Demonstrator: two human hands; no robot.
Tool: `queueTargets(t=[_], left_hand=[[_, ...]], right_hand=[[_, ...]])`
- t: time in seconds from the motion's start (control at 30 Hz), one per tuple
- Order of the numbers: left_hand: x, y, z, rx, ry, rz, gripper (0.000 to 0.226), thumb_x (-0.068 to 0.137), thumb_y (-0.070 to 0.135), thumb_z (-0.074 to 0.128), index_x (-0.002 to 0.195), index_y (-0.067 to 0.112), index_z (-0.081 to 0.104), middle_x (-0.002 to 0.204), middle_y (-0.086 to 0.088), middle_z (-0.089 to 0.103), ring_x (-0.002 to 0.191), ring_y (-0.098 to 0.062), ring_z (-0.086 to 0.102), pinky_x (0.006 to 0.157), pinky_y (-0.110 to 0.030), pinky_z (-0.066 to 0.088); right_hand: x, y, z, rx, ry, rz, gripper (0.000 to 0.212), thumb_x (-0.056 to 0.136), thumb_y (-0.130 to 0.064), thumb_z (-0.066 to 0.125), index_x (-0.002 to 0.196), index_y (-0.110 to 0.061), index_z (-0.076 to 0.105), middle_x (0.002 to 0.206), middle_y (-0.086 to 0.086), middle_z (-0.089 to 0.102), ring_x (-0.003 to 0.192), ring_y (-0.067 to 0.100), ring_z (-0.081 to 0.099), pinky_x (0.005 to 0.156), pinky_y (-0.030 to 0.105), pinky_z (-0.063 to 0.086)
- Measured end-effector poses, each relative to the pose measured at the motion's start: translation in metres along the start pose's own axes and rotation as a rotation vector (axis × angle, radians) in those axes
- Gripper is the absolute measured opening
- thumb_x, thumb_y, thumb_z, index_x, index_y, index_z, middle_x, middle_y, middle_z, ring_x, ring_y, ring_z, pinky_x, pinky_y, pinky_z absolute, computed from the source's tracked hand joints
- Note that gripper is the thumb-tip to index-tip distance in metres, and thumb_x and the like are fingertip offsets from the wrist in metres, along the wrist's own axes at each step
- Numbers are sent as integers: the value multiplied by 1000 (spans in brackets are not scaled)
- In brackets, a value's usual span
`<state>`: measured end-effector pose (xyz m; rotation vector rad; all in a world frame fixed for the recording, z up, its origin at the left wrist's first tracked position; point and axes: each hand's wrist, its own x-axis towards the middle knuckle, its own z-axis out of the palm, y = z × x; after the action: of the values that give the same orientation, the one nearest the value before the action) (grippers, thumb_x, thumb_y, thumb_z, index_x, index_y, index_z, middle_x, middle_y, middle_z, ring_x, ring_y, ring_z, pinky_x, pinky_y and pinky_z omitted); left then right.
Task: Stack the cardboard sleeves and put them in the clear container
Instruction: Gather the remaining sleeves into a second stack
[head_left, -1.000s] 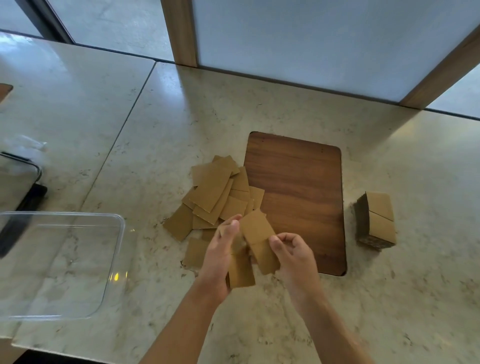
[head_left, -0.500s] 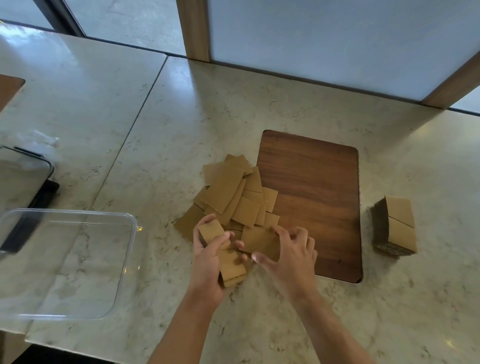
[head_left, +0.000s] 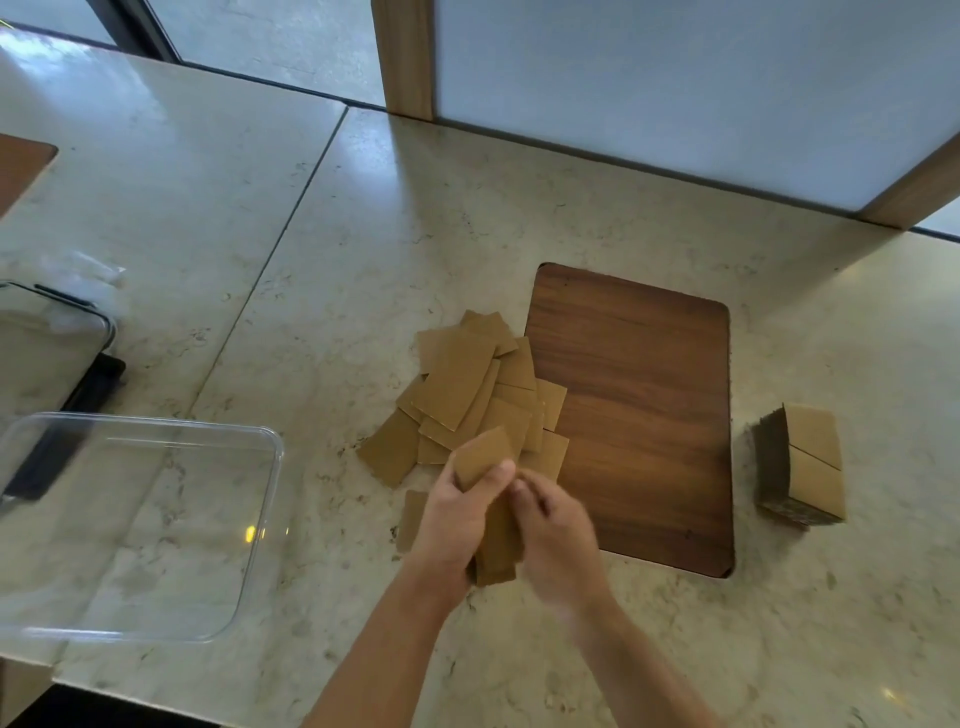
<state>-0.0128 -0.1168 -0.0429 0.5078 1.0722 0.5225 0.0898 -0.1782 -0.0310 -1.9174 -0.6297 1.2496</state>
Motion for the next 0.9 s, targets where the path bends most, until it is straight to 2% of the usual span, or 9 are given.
queueTargets(t=[0.07,0.2,0.27,0.37,0.5,0.63,0.7,0.83,0.9], left_hand=[[-1,3,-10,-94,0,-1,37,105,13,59,133,35,67,116,-16,79,104,-35,78,83,-48,65],[-7,9,-51,-117,62,92,52,103,5,59,131,48,66,100,-16,79,86,-34,77,77,-51,65],[-11,6,-67,-94,125,132,51,102,3,60,129,45,67,85,-15,73,77,-31,75,70,-45,64],[-18,-3,-80,72,317,216,37,99,7,66,115,40,70,74,-18,71,64,-34,70,67,-50,63],[-24,-17,-87,152,441,290,30,91,20,72,108,45,68,60,-14,68,48,-31,63,49,-40,58],[-23,-12,-93,-136,431,267,26,95,12,68,110,34,72,71,-9,65,52,-24,61,47,-36,52],[-22,-6,-93,-142,375,262,20,97,17,70,112,31,72,77,-12,66,56,-27,63,48,-37,53],[-20,7,-73,-117,136,164,49,79,54,82,119,30,70,94,-18,71,69,-32,70,54,-40,58],[-17,7,-57,-86,27,112,52,81,55,82,126,33,67,108,-15,78,88,-34,78,65,-43,64]], right_hand=[[0,4,11,-284,21,-154,30,110,-34,45,126,-33,71,106,-6,53,107,12,53,93,26,46],[-2,5,15,-419,83,-282,27,105,-43,50,103,-32,75,105,-10,50,103,7,46,89,24,42],[-5,10,30,-686,23,-345,34,96,-57,59,119,-33,65,115,-12,47,110,8,43,99,25,41],[0,14,45,-845,-8,-269,78,83,-71,65,145,-30,44,133,-7,44,123,15,39,108,30,34],[11,18,42,-970,-91,-324,65,82,-55,77,137,-33,53,122,-10,52,116,16,46,101,32,34],[16,14,28,-679,-176,-204,16,93,-40,74,94,-30,62,91,-16,53,83,6,52,71,20,37],[20,13,21,-429,-135,-125,22,96,-35,73,79,-23,64,77,-12,62,66,7,54,60,26,42],[16,1,18,98,7,43,30,106,-33,57,93,-17,79,90,10,80,85,31,73,79,53,59],[5,-3,36,211,-16,88,33,110,-34,48,102,-23,79,94,11,78,91,33,73,79,54,61]])
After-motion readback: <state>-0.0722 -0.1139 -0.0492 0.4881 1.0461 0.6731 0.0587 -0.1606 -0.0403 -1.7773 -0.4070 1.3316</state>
